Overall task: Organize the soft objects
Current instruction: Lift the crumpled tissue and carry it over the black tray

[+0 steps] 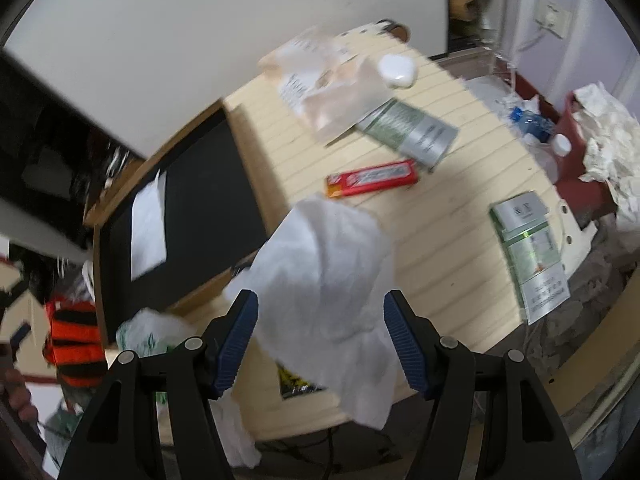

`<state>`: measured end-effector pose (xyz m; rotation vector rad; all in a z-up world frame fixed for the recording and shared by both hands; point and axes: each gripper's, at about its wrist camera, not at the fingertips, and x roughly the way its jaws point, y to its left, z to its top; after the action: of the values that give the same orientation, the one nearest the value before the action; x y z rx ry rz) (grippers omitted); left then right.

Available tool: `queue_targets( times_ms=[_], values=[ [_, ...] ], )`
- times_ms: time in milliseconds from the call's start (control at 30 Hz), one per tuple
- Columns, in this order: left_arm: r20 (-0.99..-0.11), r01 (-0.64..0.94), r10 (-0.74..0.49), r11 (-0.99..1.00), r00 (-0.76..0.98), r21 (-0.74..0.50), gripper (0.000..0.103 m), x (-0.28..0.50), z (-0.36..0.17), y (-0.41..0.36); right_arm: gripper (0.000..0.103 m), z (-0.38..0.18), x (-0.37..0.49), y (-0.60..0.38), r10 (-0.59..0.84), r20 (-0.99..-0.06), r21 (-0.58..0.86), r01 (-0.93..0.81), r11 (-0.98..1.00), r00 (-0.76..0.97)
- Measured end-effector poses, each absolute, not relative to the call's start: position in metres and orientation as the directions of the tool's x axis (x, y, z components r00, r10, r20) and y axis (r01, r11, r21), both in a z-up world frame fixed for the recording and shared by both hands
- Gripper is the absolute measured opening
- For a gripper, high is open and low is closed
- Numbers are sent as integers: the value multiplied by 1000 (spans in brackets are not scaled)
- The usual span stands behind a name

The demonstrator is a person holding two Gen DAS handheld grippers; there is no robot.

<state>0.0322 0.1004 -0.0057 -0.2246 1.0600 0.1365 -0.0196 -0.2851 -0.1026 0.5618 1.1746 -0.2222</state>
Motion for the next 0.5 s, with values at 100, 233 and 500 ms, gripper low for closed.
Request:
queue_targets(
  times_ms=[100, 233, 500],
  values=[
    [-875, -214, 4, 970, 484, -113, 103, 32, -6, 100, 63, -108, -20, -296, 117, -918, 305, 487, 819, 378],
    [-878, -206, 9, 973, 479, -102, 103, 31, -8, 98, 63, -123, -16, -295, 142, -933, 301, 498, 813, 332],
    [-878, -203, 17, 975, 479, -92, 103, 33, -8, 96, 63, -125, -6, -259, 139, -940, 254, 369, 894, 310]
  ],
)
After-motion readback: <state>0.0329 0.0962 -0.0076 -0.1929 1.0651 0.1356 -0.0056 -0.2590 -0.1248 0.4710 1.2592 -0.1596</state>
